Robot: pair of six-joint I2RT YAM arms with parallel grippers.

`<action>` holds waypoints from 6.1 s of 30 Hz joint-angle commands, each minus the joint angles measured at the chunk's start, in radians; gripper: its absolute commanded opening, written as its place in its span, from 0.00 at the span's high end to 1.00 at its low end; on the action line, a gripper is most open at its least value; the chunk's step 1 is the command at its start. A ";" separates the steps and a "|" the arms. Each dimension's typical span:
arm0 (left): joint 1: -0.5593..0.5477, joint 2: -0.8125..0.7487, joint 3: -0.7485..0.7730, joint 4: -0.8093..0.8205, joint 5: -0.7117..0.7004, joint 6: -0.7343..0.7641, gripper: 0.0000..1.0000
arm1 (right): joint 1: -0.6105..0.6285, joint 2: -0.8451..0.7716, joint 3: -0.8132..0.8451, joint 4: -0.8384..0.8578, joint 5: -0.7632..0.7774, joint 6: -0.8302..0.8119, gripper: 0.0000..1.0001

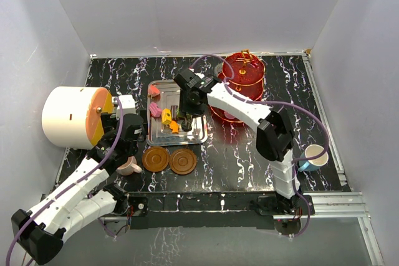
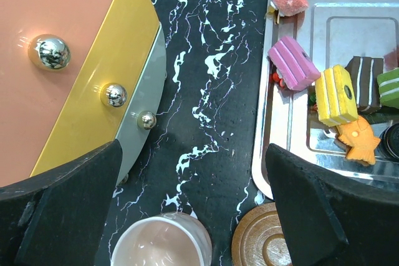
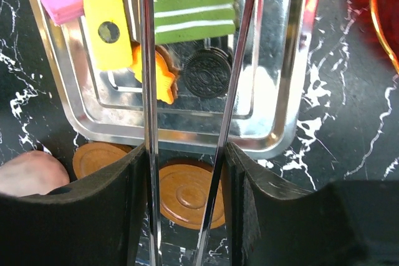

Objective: Serve the afternoon tea
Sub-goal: Pick up the desert from the tray, then place the desert on the desert table.

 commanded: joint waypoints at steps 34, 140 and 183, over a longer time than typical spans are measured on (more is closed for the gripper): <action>0.003 -0.010 0.000 -0.001 -0.021 0.004 0.01 | -0.036 -0.130 -0.052 -0.117 -0.067 -0.157 0.73; 0.003 0.006 0.001 0.008 0.011 0.015 0.01 | -0.079 -0.350 -0.218 -0.018 -0.045 -0.029 0.72; 0.003 0.022 0.002 0.011 0.028 0.016 0.01 | -0.062 -0.361 -0.204 -0.334 0.229 -0.139 0.72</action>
